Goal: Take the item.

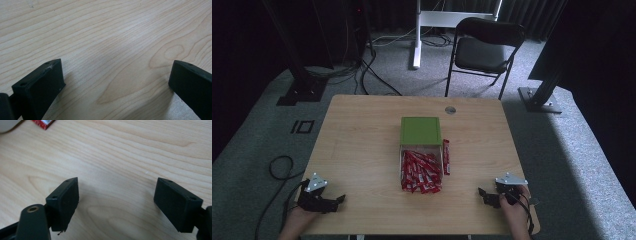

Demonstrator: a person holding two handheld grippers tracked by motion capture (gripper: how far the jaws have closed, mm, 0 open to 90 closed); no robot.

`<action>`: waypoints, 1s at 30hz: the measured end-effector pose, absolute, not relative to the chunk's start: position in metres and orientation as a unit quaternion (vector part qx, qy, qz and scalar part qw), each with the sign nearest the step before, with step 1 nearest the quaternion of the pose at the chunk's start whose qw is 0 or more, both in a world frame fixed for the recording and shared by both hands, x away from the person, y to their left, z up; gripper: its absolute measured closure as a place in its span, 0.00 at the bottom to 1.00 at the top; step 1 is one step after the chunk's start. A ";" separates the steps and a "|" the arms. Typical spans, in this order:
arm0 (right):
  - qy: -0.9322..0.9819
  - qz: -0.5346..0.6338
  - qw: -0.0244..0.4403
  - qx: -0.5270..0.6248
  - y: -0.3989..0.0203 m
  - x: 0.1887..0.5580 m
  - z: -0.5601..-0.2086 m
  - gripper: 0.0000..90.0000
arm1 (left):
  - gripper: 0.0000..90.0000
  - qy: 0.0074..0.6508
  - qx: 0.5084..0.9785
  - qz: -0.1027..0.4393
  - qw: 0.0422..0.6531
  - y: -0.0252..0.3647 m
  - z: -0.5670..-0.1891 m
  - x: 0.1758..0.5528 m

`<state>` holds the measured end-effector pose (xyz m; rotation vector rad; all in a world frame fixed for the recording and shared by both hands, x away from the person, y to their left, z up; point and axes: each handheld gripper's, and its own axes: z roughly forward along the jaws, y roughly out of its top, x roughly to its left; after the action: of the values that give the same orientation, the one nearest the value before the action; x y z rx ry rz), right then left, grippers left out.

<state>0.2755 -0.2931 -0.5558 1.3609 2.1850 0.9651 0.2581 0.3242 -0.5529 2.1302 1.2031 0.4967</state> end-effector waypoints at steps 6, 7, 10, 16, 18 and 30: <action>0.793 0.348 0.197 0.460 -0.295 0.270 -0.558 0.18 | 0.01 0.457 0.809 0.189 0.317 0.324 -0.553 0.258; 0.794 0.349 0.196 0.457 -0.295 0.270 -0.558 0.18 | 0.01 0.457 0.809 0.189 0.317 0.324 -0.553 0.258; 0.801 0.351 0.192 0.446 -0.296 0.267 -0.558 0.17 | 0.01 0.457 0.809 0.189 0.317 0.324 -0.553 0.258; 0.787 0.343 0.201 0.472 -0.300 0.262 -0.559 0.15 | 0.01 0.457 0.809 0.189 0.317 0.324 -0.553 0.258; 0.784 0.342 0.202 0.477 -0.301 0.260 -0.559 0.15 | 0.01 0.457 0.809 0.189 0.317 0.324 -0.553 0.258; 0.783 0.342 0.203 0.478 -0.301 0.258 -0.559 0.14 | 0.01 0.457 0.809 0.189 0.317 0.324 -0.553 0.258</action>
<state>0.2578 -0.3014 -0.5588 1.3331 2.1857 0.9541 0.2581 0.3242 -0.5530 2.1304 1.2029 0.4969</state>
